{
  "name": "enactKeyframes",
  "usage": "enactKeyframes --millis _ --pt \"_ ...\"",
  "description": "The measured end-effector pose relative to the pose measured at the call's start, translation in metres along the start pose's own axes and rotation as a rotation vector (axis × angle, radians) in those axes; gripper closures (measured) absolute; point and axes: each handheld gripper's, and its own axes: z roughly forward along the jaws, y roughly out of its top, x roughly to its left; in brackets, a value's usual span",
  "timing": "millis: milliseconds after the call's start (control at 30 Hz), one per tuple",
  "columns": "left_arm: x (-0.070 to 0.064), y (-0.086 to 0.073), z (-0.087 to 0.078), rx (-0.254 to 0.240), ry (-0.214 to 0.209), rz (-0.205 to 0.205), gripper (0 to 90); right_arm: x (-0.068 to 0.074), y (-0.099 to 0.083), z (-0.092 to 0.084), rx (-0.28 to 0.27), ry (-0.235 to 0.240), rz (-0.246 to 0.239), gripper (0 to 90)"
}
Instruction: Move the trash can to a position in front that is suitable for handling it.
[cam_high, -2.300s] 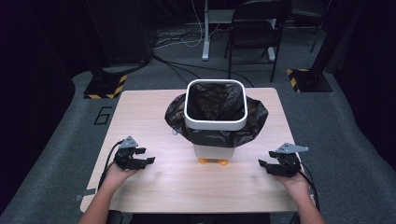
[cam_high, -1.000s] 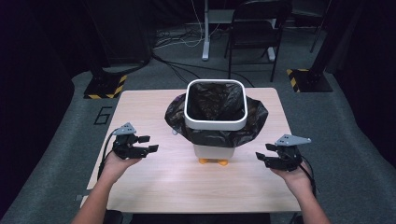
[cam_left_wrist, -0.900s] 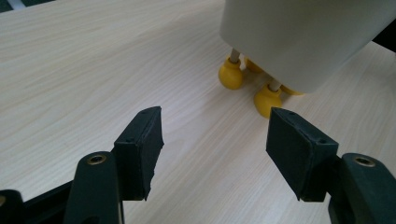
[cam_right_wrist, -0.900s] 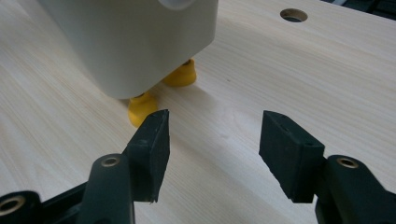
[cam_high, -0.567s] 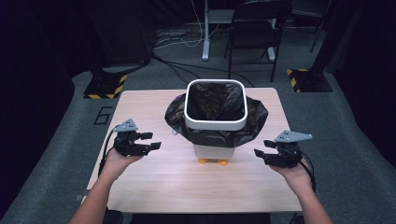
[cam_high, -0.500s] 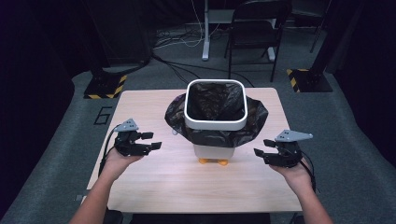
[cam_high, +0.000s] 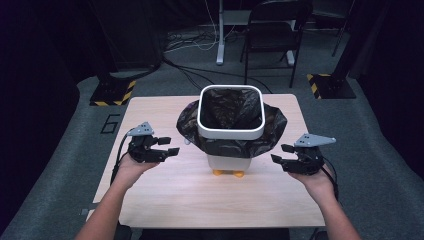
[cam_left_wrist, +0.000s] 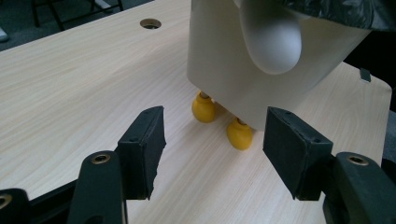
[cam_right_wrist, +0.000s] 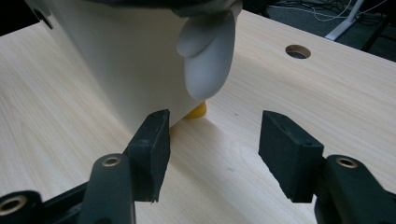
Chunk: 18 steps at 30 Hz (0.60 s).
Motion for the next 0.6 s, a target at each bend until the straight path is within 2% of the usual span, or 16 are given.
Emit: enactKeyframes --millis 300,600 --pt "-0.003 0.007 0.002 -0.013 -0.007 -0.003 37.2 0.002 0.007 -0.001 -0.005 0.006 -0.009 42.5" --pt "-0.008 0.018 0.01 -0.006 -0.023 0.016 36.3 0.003 0.018 0.001 -0.018 0.013 -0.022 40.4"
